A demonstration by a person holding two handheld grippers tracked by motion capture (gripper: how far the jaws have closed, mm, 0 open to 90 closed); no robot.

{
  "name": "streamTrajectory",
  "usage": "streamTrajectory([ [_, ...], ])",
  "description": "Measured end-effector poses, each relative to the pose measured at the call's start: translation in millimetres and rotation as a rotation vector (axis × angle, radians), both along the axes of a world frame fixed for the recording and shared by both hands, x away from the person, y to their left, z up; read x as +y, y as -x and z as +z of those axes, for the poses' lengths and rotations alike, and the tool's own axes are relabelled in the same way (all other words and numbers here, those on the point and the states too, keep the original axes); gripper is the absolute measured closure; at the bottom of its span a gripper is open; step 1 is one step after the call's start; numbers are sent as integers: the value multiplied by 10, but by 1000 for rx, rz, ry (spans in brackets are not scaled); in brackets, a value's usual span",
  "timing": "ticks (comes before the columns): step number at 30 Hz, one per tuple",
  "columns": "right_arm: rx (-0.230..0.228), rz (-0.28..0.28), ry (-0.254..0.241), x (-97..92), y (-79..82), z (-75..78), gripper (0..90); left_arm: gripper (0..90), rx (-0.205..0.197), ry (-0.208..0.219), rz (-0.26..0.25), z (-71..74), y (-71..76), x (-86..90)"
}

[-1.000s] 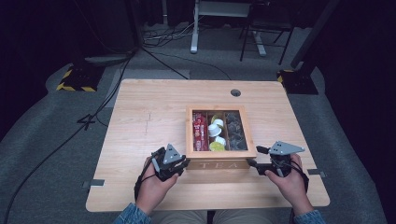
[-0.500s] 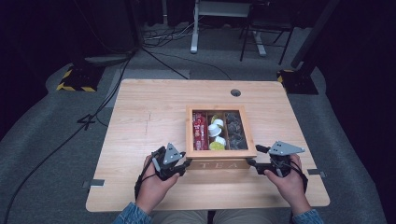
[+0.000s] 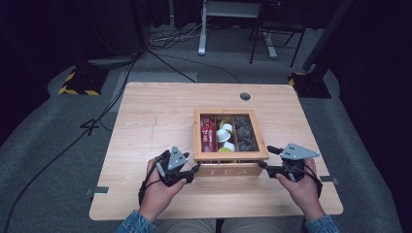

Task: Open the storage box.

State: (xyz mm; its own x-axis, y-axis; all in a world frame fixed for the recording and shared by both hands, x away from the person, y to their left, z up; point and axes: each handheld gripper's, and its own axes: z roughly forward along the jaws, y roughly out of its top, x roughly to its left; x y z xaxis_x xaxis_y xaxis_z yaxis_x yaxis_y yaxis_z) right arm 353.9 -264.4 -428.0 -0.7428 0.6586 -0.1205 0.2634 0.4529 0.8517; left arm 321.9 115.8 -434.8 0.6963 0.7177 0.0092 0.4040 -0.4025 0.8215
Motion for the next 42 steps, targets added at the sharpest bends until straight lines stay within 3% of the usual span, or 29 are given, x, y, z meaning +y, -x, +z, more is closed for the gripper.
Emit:
streamTrajectory([
  [7,-11,9,-26,-23,-32,144,351,433,31,-6,50,-32,-27,190],
  [13,-4,34,-45,-48,-110,293,351,424,63,-35,105,-93,-22,399],
  [16,-22,45,-52,-55,-154,406,365,401,90,-55,151,-163,-10,543],
  [21,-30,55,-68,-65,-244,574,372,378,104,-92,175,-273,9,683],
  [28,-23,50,-81,-40,-416,780,374,375,127,-101,221,-454,11,837],
  [33,-34,56,-79,-20,-495,887,387,358,129,-101,238,-504,-5,900],
  [37,-22,61,-129,-33,-577,929,407,340,126,-88,235,-563,-28,936],
  [39,-20,50,-181,-43,-638,952,407,338,119,-86,224,-590,-37,933],
  [42,-31,46,-188,-40,-678,988,413,336,114,-104,222,-612,-45,926],
])
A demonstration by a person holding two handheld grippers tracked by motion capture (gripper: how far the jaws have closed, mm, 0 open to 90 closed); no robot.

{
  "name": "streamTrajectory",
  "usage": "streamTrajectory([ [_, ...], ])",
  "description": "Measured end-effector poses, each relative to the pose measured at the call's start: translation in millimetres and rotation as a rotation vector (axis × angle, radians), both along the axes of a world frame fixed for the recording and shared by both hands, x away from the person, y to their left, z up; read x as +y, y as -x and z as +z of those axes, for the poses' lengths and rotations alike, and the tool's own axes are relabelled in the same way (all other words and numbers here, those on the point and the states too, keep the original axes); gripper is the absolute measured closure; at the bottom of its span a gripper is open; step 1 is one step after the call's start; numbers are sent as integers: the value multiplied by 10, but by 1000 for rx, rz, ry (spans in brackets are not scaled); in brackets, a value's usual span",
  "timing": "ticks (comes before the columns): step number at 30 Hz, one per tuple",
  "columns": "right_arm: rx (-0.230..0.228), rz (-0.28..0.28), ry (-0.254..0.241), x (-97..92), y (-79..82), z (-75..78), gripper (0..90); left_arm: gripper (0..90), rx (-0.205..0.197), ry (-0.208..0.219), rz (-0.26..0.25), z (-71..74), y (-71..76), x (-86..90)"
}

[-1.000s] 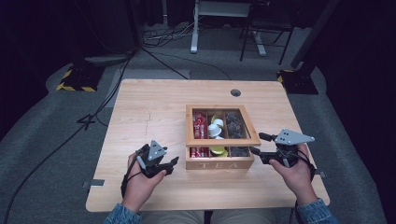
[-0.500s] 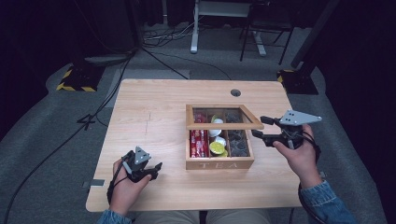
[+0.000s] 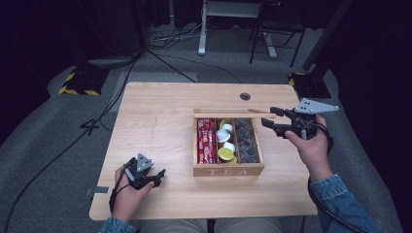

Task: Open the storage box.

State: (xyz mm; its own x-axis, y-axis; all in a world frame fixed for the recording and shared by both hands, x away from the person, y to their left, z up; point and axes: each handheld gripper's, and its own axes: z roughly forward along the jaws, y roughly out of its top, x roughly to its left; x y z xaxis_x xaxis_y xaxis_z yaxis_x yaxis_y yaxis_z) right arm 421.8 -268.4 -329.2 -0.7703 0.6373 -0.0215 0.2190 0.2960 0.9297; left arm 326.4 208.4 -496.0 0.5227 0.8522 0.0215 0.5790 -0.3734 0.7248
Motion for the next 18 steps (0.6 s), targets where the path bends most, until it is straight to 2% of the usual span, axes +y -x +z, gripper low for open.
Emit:
streamTrajectory([
  [5,-17,-9,-6,26,-132,137,423,334,8,-1,13,-49,-31,42],
  [9,-14,-7,-22,41,-208,197,430,327,10,-2,29,-67,-51,60],
  [11,-14,-9,-30,51,-266,233,431,333,-3,-11,38,-64,-62,70],
  [14,-13,-19,-47,69,-376,295,437,333,6,-5,46,-68,-89,78],
  [16,-7,-21,-54,72,-402,308,436,333,2,-11,48,-68,-96,81],
  [18,6,-25,-74,80,-492,336,436,331,3,-9,54,-69,-103,75],
])
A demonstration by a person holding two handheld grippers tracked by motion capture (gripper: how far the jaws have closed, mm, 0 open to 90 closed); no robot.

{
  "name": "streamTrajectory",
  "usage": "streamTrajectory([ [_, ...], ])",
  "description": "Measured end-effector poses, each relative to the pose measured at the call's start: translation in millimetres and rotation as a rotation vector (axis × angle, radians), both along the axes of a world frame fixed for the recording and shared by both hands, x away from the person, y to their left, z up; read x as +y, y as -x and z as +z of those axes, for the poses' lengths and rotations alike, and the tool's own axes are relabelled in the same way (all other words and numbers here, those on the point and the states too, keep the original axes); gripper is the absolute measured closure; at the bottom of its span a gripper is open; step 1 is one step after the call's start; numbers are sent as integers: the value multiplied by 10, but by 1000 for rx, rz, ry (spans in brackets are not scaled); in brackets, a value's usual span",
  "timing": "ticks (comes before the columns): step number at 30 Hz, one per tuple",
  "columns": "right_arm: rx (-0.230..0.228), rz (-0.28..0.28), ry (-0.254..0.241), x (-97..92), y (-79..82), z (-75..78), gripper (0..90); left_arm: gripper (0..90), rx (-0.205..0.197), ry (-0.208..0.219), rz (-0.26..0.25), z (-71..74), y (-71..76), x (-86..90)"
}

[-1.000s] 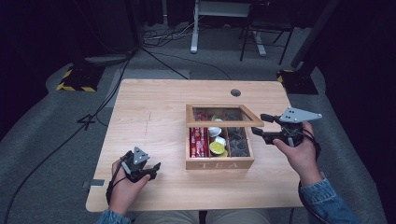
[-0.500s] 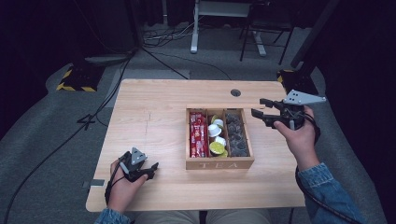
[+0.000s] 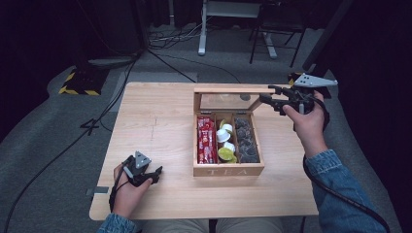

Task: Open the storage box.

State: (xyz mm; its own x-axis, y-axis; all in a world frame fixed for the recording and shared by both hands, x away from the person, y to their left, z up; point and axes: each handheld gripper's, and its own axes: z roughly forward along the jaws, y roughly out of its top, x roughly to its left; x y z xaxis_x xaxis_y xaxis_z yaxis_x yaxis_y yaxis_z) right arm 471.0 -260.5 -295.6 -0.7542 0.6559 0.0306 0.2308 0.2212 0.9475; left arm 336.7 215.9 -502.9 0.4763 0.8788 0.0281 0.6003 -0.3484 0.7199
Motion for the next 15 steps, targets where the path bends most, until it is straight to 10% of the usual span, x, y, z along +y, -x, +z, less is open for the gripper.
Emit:
streamTrajectory([
  [15,35,-65,22,108,-350,108,450,330,4,4,-3,0,-97,-5],
])
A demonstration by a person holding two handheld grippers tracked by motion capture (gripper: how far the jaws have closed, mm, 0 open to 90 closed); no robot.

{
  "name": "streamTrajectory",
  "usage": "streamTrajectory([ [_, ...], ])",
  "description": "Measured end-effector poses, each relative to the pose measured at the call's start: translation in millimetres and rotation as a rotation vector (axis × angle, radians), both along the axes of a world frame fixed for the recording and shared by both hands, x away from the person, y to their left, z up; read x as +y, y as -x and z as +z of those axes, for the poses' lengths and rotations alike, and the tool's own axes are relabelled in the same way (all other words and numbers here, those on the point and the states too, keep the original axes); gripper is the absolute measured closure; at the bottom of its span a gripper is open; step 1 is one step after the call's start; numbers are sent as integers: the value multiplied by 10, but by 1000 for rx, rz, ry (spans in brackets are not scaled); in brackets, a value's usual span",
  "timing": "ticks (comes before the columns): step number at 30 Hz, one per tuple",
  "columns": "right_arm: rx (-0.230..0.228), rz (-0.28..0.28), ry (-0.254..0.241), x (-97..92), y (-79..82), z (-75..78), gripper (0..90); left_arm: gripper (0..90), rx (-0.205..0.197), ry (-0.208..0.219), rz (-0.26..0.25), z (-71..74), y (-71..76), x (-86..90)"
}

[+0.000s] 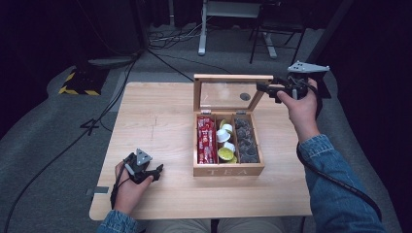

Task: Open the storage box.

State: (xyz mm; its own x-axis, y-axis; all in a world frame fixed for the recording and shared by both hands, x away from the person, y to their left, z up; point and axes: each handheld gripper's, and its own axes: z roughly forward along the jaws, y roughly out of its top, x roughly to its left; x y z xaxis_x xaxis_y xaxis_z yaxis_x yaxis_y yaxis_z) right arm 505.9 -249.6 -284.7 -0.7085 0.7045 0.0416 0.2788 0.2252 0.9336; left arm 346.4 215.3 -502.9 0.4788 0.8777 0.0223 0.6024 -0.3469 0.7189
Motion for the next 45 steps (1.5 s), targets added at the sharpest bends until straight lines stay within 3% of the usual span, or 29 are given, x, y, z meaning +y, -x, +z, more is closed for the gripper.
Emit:
streamTrajectory([
  [8,27,-23,-17,13,-207,-14,469,331,-3,-6,-16,1,-58,-38],
  [10,31,-36,-8,17,-244,-23,514,331,1,-6,-21,3,-65,-48],
  [11,54,-28,-13,21,-296,-50,513,331,0,-7,-22,4,-69,-48],
  [28,77,-86,12,78,-638,-132,547,326,27,26,-9,-1,-86,-40],
  [32,84,-99,12,94,-708,-159,535,320,30,30,-4,-2,-85,-41],
  [35,85,-110,14,131,-760,-189,477,319,30,33,0,-2,-83,-43],
  [43,85,-134,7,162,-896,-265,460,303,32,33,3,-5,-62,-41],
  [45,95,-145,4,176,-944,-298,443,250,39,27,-4,-3,-56,-40],
])
